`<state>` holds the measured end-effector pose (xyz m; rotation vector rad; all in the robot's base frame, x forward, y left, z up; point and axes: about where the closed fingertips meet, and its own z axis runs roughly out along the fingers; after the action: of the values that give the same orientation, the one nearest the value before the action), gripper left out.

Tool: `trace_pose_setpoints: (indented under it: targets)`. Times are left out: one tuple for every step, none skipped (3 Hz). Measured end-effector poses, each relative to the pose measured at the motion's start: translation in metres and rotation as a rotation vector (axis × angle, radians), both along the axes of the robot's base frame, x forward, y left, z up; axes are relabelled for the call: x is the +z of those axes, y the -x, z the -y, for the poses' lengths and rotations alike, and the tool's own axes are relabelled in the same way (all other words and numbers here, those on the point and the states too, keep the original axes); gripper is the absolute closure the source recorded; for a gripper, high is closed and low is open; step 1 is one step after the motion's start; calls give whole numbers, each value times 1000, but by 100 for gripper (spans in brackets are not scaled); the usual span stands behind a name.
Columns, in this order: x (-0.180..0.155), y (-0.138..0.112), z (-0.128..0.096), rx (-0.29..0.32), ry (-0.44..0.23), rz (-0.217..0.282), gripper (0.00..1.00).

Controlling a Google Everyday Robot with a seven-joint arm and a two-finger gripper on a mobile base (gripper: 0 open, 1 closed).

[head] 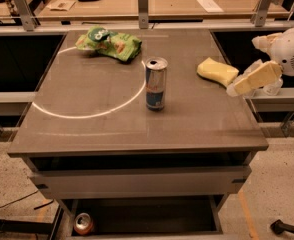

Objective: Move sponge near green rice chip bag

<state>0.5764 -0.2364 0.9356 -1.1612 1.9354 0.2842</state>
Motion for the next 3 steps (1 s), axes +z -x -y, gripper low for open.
trace_pose_setpoints:
  targets:
    - [-16, -25, -4, -25, -30, -28, 0]
    - [-28, -52, -5, -38, -38, -48, 0]
    - [-40, -75, -1, -35, -26, -59, 0]
